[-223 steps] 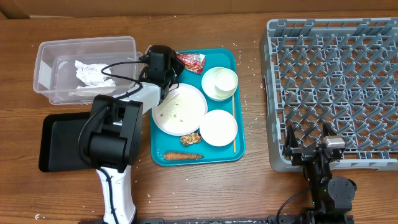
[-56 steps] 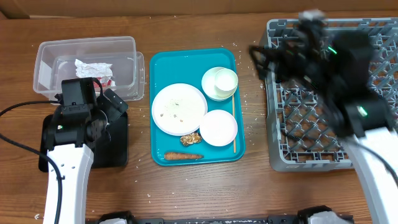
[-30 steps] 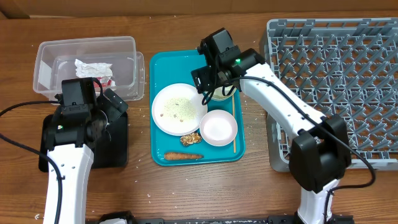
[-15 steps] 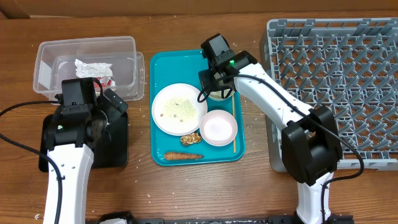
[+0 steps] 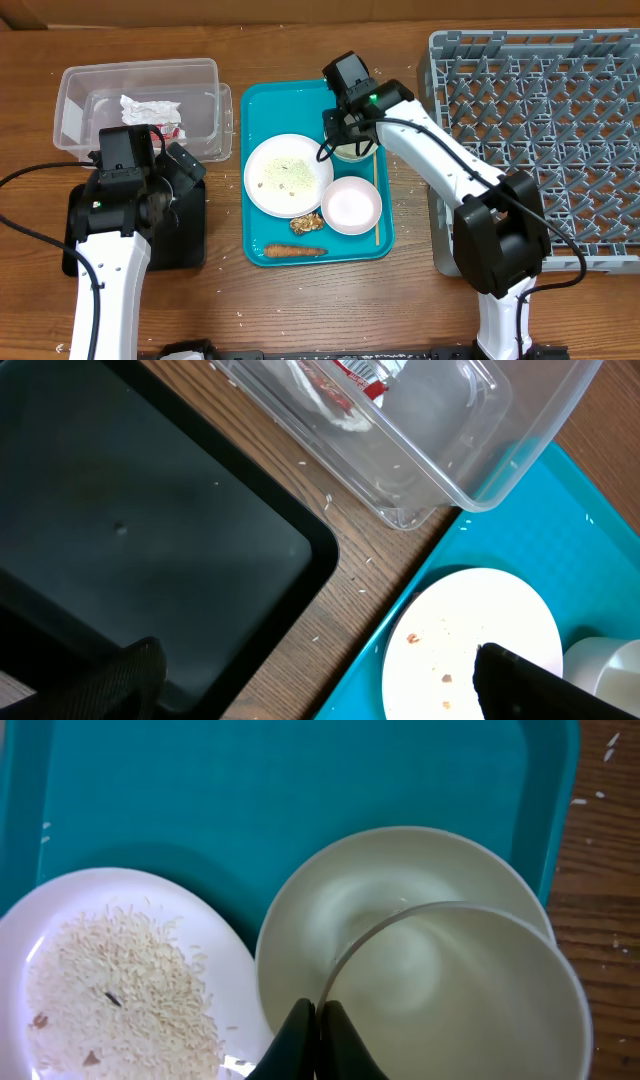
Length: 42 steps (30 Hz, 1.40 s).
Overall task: Sort waste into correct bins and load items into the dishwasher
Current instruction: 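Reach the right gripper over the tray to the white cup, then lift the white cup with the right gripper toward the dish rack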
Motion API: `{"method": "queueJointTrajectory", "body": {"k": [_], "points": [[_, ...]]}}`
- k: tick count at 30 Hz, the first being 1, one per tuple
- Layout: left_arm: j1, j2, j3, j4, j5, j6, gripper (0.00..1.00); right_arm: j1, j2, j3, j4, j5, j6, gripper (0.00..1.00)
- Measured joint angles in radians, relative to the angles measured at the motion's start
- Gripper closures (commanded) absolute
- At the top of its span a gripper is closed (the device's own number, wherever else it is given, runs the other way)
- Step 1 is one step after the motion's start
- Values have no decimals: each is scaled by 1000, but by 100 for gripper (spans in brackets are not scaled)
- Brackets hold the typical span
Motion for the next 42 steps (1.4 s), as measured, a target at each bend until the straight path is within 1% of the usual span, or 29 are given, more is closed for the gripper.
{"method": "queueJointTrajectory", "body": {"k": [2, 6, 10, 13, 16, 18, 20, 22, 27, 30, 33, 35, 39, 42], "points": [[0, 0, 0, 0, 0, 0, 0, -4, 0, 30, -30, 0, 3, 96], [0, 0, 0, 0, 0, 0, 0, -40, -19, 148, -132, -4, 8, 96], [0, 0, 0, 0, 0, 0, 0, -133, -104, 197, -174, -7, 12, 96], [0, 0, 0, 0, 0, 0, 0, -253, -185, 212, -204, -29, 27, 96], [0, 0, 0, 0, 0, 0, 0, -433, -236, 226, -225, -137, 39, 96], [0, 0, 0, 0, 0, 0, 0, -558, -242, 225, -219, -260, 35, 96], [0, 0, 0, 0, 0, 0, 0, -708, -241, 193, -162, -484, 1, 96], [0, 0, 0, 0, 0, 0, 0, -817, -240, 150, -111, -658, -24, 96], [0, 0, 0, 0, 0, 0, 0, -1003, -240, -7, 62, -1019, -46, 96], [0, 0, 0, 0, 0, 0, 0, -1051, -240, -113, 154, -1126, -33, 96], [0, 0, 0, 0, 0, 0, 0, -1083, -237, -204, 276, -1183, 10, 96], [0, 0, 0, 0, 0, 0, 0, -1109, -236, -255, 402, -1207, 57, 96], [0, 0, 0, 0, 0, 0, 0, -1152, -233, -312, 565, -1227, 150, 96], [0, 0, 0, 0, 0, 0, 0, -1159, -213, -333, 630, -1235, 219, 96]]}}
